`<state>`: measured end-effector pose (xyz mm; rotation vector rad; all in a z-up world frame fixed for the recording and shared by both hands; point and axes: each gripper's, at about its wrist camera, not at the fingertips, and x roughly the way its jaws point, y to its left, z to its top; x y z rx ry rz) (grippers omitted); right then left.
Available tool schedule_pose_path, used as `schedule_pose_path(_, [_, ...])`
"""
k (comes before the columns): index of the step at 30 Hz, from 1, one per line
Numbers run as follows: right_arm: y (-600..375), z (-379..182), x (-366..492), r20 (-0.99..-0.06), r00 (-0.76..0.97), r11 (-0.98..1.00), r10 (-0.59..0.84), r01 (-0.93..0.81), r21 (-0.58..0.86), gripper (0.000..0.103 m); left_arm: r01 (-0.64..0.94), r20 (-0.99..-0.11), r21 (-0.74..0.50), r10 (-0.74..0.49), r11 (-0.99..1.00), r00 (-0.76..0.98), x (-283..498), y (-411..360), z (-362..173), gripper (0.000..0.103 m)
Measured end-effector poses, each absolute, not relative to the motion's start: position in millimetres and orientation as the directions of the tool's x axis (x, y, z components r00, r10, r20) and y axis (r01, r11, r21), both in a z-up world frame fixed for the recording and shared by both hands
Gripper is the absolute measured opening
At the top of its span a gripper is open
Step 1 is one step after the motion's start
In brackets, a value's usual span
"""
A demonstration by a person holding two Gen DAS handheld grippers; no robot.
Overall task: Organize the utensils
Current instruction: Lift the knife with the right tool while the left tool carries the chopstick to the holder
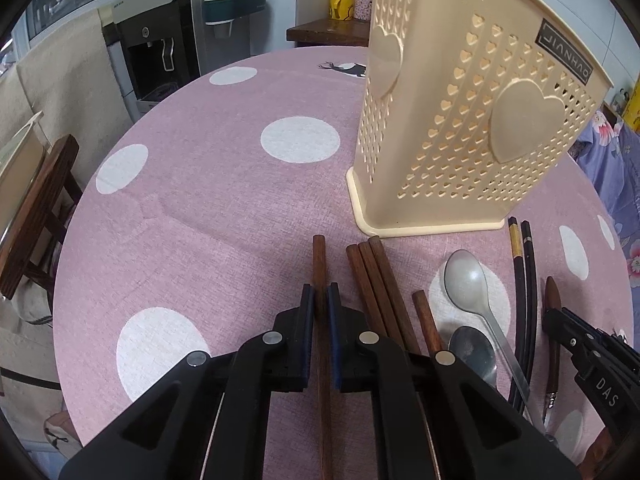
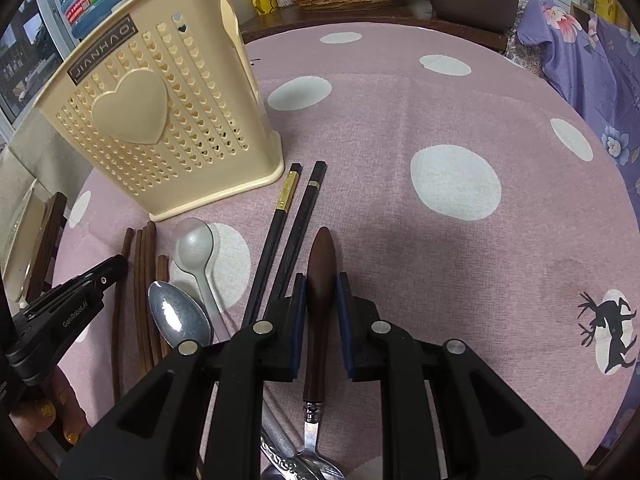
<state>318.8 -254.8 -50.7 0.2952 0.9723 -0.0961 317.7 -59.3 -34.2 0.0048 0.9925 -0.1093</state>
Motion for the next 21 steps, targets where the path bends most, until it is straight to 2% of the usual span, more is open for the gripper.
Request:
schedule_pose_path(8, [-259, -28, 306, -0.763, 0.646, 0.964, 0.005, 0.201, 0.176, 0.016, 0.113, -0.793, -0.086, -0.137, 0.99, 0.594, 309, -56, -11, 0.008])
schedule_pose_path(21, [-241, 42, 233, -0.517, 0.848, 0.99, -0.12, 0.144, 0.008, 0.016, 0.178, -0.604, -0.162, -0.24, 0.971, 0.76, 251, -39, 69, 0.008])
